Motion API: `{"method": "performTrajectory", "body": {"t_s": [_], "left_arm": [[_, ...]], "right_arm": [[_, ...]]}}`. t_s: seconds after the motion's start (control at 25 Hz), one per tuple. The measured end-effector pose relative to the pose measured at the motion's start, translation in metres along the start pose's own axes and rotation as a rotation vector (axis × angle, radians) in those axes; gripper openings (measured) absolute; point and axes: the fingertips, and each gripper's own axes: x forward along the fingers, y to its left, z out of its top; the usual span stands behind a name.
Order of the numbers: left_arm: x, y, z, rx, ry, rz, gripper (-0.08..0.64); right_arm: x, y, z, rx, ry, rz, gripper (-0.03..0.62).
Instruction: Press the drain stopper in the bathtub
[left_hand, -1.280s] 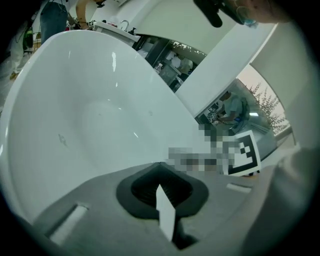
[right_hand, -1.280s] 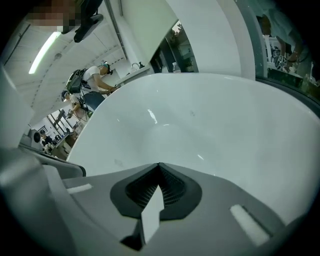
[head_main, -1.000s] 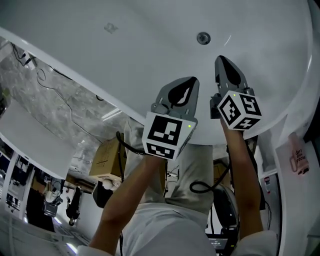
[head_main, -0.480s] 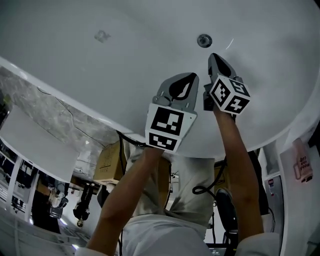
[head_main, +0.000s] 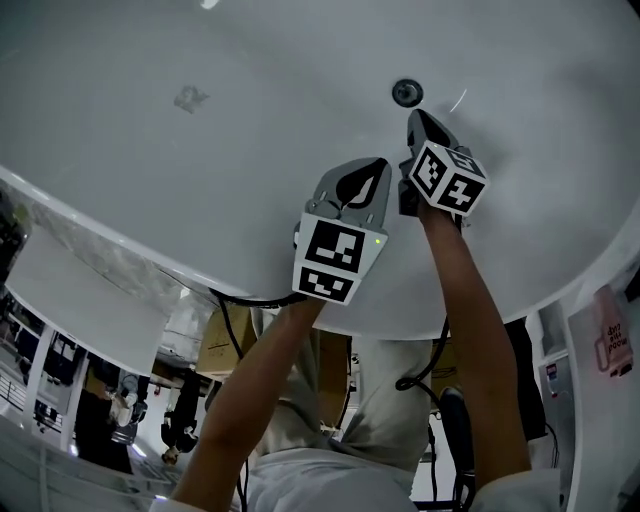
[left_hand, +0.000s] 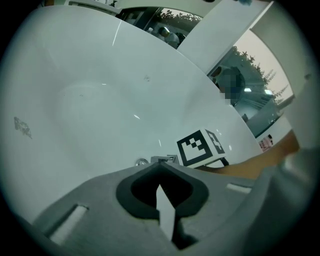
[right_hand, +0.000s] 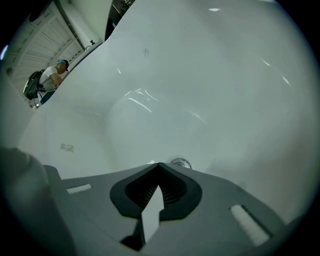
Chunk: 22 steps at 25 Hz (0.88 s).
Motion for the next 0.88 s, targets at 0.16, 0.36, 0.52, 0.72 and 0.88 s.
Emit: {"method": "performTrajectory", "body": {"t_s": [0.16,0.36,0.52,0.72,0.88], "left_arm": [[0.017,0.010,-0.011,-0.007,0.049,0.013,0.002],[0.035,0.016,-0.009,0.003,0.055,0.022,0.002],[0.044,0.023,-0.010,0.013,0.063,0.029,0.002],[0.055,0.032,-0.016,0.024,0.101,0.039,0.002],[0.058,0.039,-0.014,0.012,0.092,0.047,0.002]], "right_arm": [[0.024,-0.007,-0.007,-0.029,0.036,0.001,0.003],[0.043,-0.021,-0.014,-0.063,0.075,-0.025,0.003],[0.059,-0.032,-0.021,-0.092,0.106,-0.036,0.003],[0.076,-0.041,-0.027,-0.083,0.142,-0.042,0.003],[0.087,-0.045,-0.031,-0.050,0.156,-0.055,0.003]]}}
